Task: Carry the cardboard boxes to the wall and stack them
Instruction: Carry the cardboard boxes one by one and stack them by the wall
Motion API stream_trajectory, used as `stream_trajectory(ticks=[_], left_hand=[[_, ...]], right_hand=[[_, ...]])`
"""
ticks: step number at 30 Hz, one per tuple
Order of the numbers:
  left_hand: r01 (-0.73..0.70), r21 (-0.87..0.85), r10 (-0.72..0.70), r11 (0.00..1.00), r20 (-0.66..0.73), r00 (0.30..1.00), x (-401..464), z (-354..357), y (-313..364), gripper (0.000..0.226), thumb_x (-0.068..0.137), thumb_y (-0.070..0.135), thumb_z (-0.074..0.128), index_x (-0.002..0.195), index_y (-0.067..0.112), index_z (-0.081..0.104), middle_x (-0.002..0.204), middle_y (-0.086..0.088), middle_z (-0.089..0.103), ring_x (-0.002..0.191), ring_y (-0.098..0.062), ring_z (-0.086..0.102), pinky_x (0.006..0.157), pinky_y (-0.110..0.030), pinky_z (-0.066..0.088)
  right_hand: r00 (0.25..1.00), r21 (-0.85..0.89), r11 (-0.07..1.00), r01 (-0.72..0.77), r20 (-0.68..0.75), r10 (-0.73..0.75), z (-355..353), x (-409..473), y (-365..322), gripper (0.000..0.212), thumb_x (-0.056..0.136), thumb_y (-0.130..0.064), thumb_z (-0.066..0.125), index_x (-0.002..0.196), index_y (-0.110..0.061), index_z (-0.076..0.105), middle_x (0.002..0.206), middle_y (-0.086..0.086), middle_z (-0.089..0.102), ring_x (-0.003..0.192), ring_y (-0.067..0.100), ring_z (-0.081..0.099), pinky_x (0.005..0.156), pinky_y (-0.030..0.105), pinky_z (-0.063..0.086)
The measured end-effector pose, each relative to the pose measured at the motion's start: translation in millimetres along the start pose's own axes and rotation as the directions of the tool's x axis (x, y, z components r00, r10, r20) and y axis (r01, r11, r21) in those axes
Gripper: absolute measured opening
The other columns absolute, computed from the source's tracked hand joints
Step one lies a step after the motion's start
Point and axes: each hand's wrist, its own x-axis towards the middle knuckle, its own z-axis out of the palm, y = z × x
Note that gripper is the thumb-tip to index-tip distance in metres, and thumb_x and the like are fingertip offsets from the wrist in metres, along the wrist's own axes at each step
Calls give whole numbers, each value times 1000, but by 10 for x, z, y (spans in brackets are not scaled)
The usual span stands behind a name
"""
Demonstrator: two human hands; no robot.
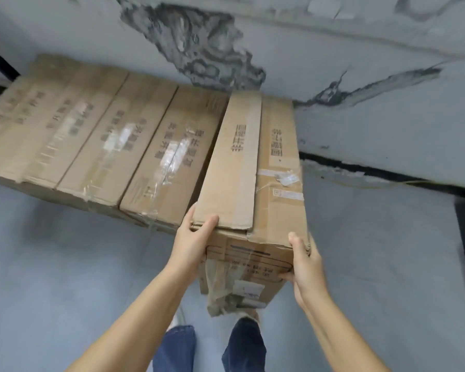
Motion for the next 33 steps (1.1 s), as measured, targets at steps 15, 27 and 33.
stream_trajectory(ticks=[15, 27, 33], left_hand=[[523, -196, -527, 829, 38, 849, 1434, -646, -1530, 23, 98, 6, 43, 116, 20, 46, 105, -6, 54, 93, -23, 55, 78, -46, 49], [414, -623, -510, 664, 27, 860, 1968, -604, -1088, 40, 98, 3, 32, 137, -1, 31, 149, -22, 31, 138, -33, 33, 112, -51, 29], [403, -423, -456, 812, -28, 890, 1437, -683, -731, 17, 97, 8, 44, 112, 5, 53, 142, -19, 43, 129, -27, 45, 104, -49, 39]], right_hand=[[965, -84, 963, -256, 34, 259, 725, 1055, 1548, 53, 92, -1, 41, 133, -32, 52, 100, -13, 67, 87, 11, 55, 75, 29, 42], [952, -133, 960, -247, 149, 266, 1080, 1794, 1155, 66, 90, 6, 34, 141, -36, 40, 133, -14, 54, 118, 14, 52, 104, 41, 31], [936, -231, 937, -264, 173, 306, 729, 1359, 705, 61, 97, -7, 46, 151, -21, 22, 150, 5, 34, 133, 18, 39, 106, 37, 36]])
